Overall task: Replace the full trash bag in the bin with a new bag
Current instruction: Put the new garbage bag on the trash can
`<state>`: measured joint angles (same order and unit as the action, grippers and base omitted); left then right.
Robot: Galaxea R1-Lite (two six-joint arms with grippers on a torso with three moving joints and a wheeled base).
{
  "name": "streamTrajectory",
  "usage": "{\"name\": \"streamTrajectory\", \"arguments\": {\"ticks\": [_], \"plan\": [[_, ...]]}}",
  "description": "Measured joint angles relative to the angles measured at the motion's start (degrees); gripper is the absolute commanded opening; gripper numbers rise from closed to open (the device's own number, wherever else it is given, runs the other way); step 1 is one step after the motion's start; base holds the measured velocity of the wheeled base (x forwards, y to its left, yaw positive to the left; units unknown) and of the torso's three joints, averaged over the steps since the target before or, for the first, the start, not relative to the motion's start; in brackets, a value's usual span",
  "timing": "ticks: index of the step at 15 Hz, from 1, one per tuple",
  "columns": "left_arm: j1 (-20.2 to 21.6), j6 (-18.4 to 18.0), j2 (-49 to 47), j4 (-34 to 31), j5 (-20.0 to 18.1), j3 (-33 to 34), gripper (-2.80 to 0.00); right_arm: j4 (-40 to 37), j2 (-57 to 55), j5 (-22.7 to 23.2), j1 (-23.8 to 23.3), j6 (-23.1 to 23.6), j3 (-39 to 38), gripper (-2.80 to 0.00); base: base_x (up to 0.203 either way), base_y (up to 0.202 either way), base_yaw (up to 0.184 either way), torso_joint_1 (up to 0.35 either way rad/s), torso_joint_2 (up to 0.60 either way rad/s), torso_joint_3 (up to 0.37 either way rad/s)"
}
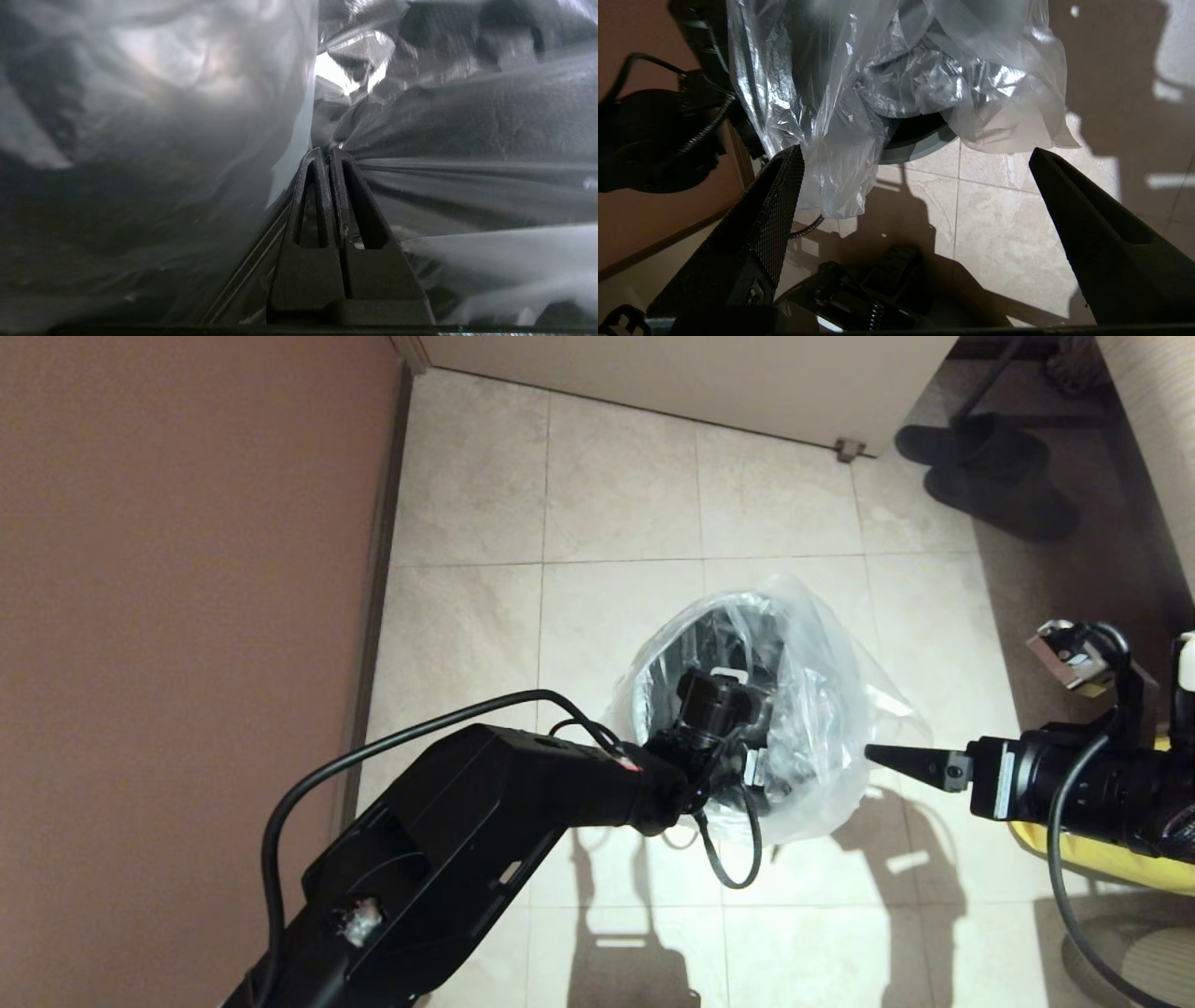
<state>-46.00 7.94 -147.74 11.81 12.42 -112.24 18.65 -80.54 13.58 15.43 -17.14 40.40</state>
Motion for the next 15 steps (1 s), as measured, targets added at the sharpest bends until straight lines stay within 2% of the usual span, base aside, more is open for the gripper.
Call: {"name": "streamTrajectory", "arguments": {"ticks": [5,9,11,15], "plan": [[0.02,-0.02,-0.25,-0.1,0.74,0.0,-2.8,0.02,4.42,-0.07,-1.05,-1.46,1.18,0.0,0.0,0.0,0.0,0.0,0.0,0.0],[0.11,-0.74,-0.35,-0.18,0.8,0.0,-2.8,-0.03,5.78,2.96,-6.81,-1.85,3.91,0.0,0.0,0.0,0.0,0.0,0.0,0.0],[0.27,-1.26,-0.37,-0.15,1.41,0.0,-2.8,-0.15,6.28,4.29,-9.73,-4.56,6.11,0.0,0.0,0.0,0.0,0.0,0.0,0.0],[0.44,-1.19,0.36,-0.05,3.31,0.04,-2.8,-3.13,7.8,6.27,-10.9,-5.97,6.79,0.0,0.0,0.0,0.0,0.0,0.0,0.0]]}}
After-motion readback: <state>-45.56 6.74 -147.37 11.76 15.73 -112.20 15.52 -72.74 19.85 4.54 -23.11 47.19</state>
